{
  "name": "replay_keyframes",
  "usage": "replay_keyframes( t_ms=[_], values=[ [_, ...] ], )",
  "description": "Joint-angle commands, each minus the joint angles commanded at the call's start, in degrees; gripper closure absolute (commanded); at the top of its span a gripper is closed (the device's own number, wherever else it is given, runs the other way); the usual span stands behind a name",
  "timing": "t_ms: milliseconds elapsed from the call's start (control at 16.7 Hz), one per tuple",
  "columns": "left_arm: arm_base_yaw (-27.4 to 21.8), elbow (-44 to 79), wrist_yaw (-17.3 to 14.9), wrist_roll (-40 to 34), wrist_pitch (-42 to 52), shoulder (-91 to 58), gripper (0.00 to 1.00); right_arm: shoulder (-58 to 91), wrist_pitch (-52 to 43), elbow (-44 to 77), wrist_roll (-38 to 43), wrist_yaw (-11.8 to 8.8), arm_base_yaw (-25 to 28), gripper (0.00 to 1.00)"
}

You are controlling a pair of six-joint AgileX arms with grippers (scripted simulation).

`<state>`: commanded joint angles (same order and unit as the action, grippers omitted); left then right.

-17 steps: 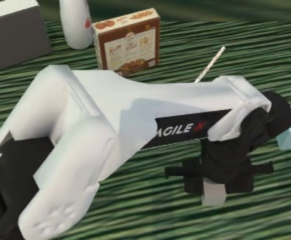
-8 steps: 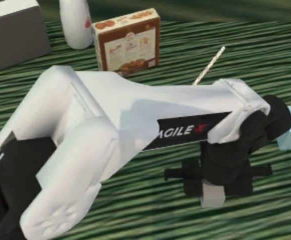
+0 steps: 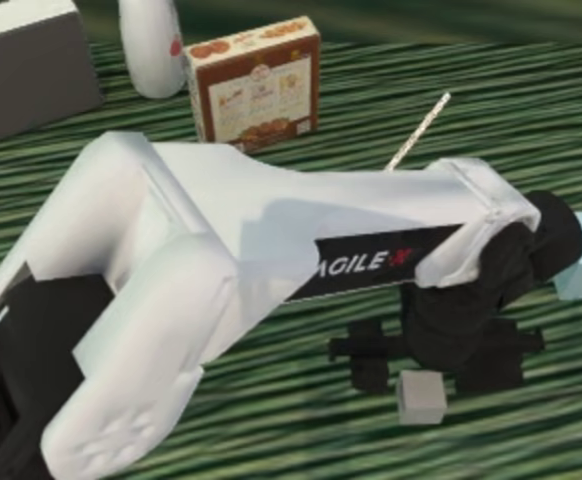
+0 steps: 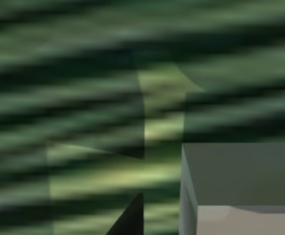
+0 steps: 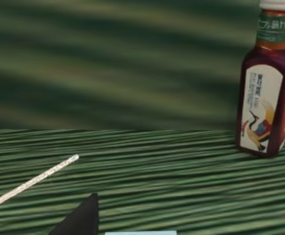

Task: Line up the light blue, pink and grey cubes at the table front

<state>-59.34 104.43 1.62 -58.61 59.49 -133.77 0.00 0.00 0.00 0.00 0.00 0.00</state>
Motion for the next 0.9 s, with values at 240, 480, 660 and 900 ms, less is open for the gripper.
replay_keyframes(
  t_ms=[240, 480, 660, 900],
  values=[
    [0.00, 0.00, 0.00, 0.00, 0.00, 0.00, 0.00, 0.00, 0.00, 0.00, 0.00, 0.00, 0.00, 0.00],
    [0.00, 0.00, 0.00, 0.00, 0.00, 0.00, 0.00, 0.00, 0.00, 0.00, 0.00, 0.00, 0.00, 0.00],
    [0.03, 0.97, 0.03, -0.05, 1.01, 0.15, 0.00, 0.00, 0.00, 0.00, 0.00, 0.00, 0.00, 0.00],
    [0.54, 6.81, 0.02, -0.44, 9.02, 1.73, 0.00, 0.00, 0.00, 0.00, 0.00, 0.00, 0.00, 0.00]
  ],
)
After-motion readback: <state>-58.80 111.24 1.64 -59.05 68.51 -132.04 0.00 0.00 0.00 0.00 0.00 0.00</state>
